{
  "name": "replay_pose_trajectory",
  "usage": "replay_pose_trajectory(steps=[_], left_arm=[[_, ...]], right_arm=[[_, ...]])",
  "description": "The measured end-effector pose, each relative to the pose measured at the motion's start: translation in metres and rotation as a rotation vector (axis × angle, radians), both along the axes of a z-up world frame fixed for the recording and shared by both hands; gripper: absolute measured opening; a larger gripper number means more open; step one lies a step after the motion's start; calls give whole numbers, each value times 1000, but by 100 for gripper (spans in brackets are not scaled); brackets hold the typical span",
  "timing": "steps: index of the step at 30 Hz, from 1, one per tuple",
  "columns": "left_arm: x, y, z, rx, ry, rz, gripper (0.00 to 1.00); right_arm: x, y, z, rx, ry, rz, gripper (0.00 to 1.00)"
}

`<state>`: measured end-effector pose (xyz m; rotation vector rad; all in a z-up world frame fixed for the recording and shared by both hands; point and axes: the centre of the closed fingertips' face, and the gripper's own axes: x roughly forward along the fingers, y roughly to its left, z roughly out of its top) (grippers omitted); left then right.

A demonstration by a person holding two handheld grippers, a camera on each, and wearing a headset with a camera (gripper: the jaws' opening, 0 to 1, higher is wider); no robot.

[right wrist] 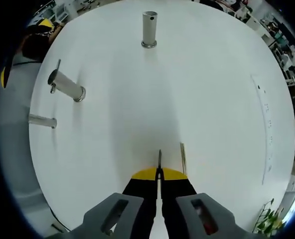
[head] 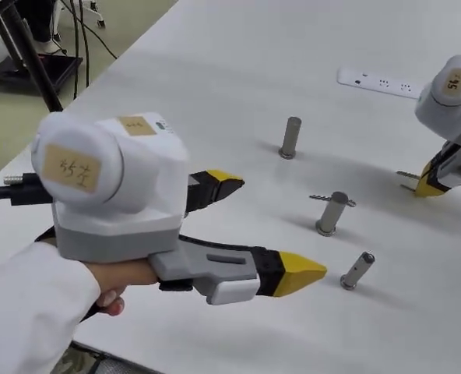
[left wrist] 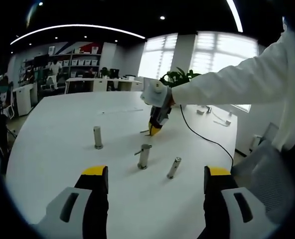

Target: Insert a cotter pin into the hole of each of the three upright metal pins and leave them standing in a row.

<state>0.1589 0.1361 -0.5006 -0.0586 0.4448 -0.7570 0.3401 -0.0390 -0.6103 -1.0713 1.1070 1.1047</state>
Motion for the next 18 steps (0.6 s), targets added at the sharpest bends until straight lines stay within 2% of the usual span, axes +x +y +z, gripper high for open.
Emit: replay_pose_trajectory(steps=[4,6,10,11,16,18], left_arm=[[0,0,3,-8,-3,3,77],[0,0,4,-6,-10,1,76],[1,0,10,-21,-20,6,76],[1,0,11,-25,-22,6,75],[1,-4,17,-37,-32,1,74],[1,-6,18,-37,-35,-6,73]], right_arm=[[0,1,14,51,-30,-18,0],[-1,2,21,97,-54,-23,0],[-13,-1,36,144,-88,-20,0],[-10,-2,36,158,-97,-20,0],[-22,-3,52,240,-147,-28,0],[-27,-4,55,245,-160,-21,0]])
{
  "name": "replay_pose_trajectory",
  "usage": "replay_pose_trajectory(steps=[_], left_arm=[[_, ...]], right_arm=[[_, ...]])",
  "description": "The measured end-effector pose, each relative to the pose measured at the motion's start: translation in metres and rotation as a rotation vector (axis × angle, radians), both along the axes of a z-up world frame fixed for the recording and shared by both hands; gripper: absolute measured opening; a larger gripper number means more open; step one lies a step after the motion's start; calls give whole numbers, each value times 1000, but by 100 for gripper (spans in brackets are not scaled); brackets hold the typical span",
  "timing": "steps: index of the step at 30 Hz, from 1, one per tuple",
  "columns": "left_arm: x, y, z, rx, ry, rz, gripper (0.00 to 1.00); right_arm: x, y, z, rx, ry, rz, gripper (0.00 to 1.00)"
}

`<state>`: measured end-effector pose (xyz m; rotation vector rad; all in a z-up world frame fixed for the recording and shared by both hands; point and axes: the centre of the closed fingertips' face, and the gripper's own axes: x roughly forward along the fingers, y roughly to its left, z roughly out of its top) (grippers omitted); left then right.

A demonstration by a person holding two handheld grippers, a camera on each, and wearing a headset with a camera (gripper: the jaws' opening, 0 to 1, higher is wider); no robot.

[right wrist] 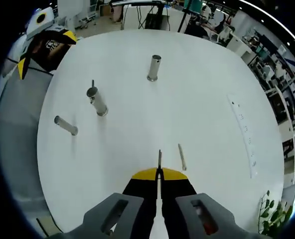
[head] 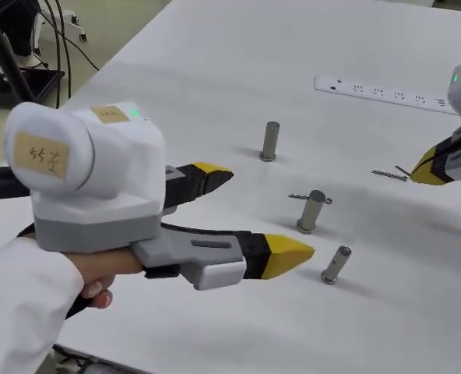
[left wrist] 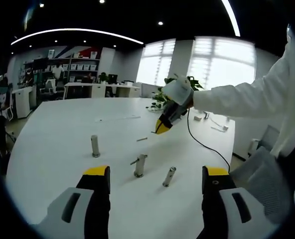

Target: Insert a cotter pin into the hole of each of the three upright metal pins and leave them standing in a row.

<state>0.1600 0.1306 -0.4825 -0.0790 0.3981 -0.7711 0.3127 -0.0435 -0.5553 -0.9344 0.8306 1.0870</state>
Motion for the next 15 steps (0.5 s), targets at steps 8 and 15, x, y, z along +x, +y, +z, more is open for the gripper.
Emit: replay_pose_trajectory(steps=[8,15], left_arm=[[0,-5,6,-5,-4,-12,72],[2,-8,16,-25,-15,-6,69]], right_arm=[[-17,0,17,105,-100,-23,0],[-39,7,36,182,-167,-46,0]])
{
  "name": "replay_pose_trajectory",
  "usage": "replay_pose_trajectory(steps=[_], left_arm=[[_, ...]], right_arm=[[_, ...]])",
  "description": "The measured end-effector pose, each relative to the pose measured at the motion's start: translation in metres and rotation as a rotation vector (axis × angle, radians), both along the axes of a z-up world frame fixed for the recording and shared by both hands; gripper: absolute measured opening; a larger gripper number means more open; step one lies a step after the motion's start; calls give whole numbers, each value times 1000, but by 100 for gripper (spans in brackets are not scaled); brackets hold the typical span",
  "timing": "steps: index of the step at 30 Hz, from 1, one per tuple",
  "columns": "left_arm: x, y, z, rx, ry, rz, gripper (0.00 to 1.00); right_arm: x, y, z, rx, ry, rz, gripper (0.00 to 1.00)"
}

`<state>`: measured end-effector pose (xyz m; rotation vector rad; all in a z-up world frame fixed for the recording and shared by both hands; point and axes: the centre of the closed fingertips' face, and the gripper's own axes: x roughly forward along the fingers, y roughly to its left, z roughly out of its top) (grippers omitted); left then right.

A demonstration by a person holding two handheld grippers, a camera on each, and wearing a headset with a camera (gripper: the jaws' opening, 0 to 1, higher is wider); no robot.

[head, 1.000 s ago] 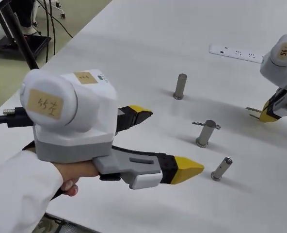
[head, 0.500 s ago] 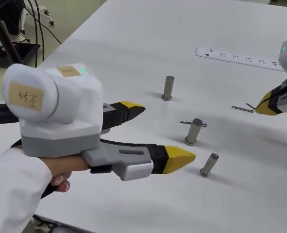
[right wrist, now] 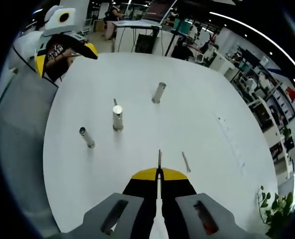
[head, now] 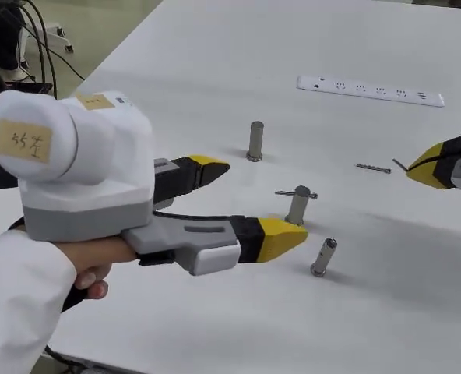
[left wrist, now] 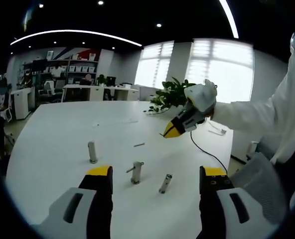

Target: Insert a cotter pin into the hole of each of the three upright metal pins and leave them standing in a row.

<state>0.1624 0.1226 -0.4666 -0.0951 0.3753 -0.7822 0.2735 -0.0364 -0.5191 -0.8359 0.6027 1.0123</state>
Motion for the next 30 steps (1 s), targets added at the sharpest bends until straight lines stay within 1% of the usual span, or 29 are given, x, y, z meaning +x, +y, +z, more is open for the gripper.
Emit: replay_pose_trajectory(steps=[2,3,4,5,7,8,11,12,13,14,15,17,18,21,22,24,25,26,30], left_arm=[[2,-1,4,-5,-9,4,68],[3,-1,5,-6,-9,5,68],[5,-1,7,-5,-10,8,68],[6,-1,8,-5,-12,8,68],[8,-3,10,-3,-18,4,67],[8,-4,11,-3,-19,0,66],[10,-8,14,-10,-24,-4,63],[10,-10,16,-16,-25,-8,62],[11,-12,16,-20,-24,-12,61],[11,-14,17,-23,-23,-16,59],[12,-16,18,-25,-25,-22,58],[13,-20,18,-28,-26,-33,56],[14,-22,18,-28,-25,-39,55],[14,-29,18,-25,-22,-59,54],[14,-31,18,-26,-21,-65,53],[14,-34,19,-28,-18,-77,51],[14,-37,19,-30,-18,-85,50],[14,-40,19,-33,-15,-96,49],[16,-47,21,-37,-15,-122,45]], right_arm=[[-6,2,6,12,-34,-8,0],[-6,0,7,1,-54,-17,0],[-7,-2,9,-29,-98,-15,0],[-8,-3,10,-37,-118,-14,0],[-17,-1,11,-21,-127,-32,0],[-20,-1,12,-18,-146,-37,0],[-28,0,17,-7,-176,-43,0],[-31,1,19,-8,-195,-44,0],[-32,0,21,-24,-226,-39,0],[-34,2,23,-31,-246,-35,0],[-40,4,24,-25,-246,-34,0],[-45,7,28,4,-249,-35,0],[-48,9,29,8,-251,-34,0],[-59,17,34,-10,-296,-6,0],[-62,20,35,-3,-295,-7,0],[-63,23,36,4,-306,1,0],[-66,26,38,-12,-336,19,0],[-69,28,39,-18,-347,27,0],[-77,38,40,9,-357,29,0]])
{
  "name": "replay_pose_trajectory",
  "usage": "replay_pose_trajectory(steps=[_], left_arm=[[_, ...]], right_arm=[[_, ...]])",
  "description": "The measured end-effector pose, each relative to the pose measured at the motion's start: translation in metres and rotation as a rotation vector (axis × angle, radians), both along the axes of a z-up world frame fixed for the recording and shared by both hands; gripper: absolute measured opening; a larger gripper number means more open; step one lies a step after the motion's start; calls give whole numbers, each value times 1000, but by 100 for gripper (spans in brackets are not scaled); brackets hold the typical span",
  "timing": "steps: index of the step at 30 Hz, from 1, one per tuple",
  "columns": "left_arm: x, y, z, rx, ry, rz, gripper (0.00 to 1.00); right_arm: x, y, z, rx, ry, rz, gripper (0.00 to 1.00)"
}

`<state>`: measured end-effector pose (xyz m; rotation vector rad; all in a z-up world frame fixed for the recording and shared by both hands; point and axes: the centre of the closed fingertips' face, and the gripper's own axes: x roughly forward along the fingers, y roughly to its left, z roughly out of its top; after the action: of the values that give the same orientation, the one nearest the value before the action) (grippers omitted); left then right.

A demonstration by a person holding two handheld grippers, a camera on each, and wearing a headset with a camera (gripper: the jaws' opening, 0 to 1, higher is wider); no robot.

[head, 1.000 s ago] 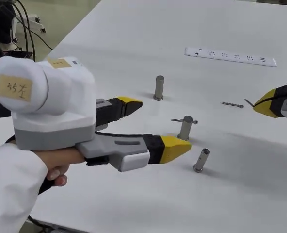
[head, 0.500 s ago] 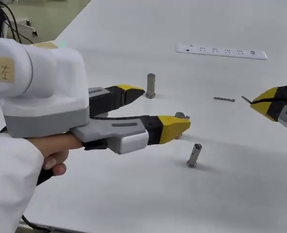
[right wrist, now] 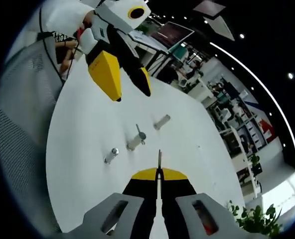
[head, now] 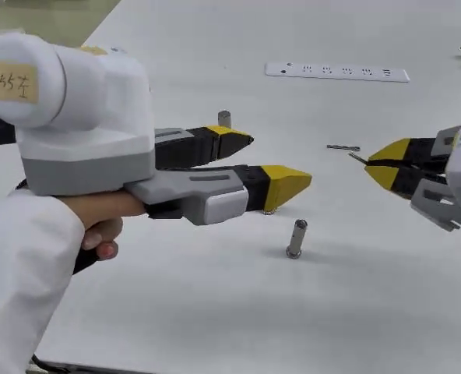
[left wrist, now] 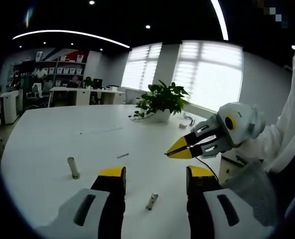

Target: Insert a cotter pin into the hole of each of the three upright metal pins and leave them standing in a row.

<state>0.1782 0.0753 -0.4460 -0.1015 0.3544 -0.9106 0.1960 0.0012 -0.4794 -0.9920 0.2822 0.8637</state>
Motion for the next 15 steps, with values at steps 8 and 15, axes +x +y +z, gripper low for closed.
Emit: replay_pose_trajectory(steps=[8,15], left_arm=[[-2,-15,-1,-14,14,-53,35],[-4,-21,-5,-2,33,-99,29]], right_arm=[[-13,18,-1,21,-11,30,0],[-20,30,1,-2,-34,81,0]])
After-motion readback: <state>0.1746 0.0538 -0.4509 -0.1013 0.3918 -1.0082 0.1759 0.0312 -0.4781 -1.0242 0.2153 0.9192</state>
